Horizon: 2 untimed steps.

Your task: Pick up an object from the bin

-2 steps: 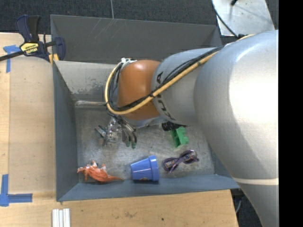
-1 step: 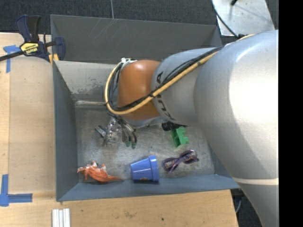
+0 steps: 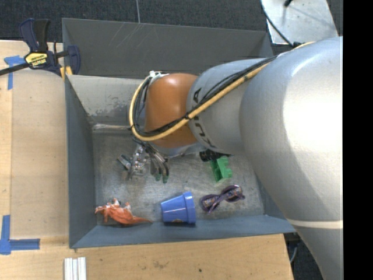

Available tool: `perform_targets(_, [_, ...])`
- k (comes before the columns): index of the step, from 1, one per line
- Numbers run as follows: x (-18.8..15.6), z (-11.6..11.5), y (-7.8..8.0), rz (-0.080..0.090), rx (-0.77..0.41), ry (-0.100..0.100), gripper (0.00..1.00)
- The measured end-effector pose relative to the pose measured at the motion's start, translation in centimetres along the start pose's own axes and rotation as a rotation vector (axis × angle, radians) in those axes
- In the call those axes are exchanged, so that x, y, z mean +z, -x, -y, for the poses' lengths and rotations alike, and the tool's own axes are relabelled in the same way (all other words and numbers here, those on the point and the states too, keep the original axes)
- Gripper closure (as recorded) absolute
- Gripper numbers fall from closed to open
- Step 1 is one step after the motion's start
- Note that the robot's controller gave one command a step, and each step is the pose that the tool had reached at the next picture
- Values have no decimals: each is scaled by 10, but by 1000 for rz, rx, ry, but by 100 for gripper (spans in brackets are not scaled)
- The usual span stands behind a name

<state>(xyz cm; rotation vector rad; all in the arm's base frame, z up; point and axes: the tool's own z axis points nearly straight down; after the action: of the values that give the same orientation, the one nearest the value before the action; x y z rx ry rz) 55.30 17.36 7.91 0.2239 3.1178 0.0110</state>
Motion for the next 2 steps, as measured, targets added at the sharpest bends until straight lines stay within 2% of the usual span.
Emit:
perform_targets(1, [-9, 1, -2, -12, 0, -6, 100])
perform_targets(2, [-25, 1, -2, -16, 0, -8, 100])
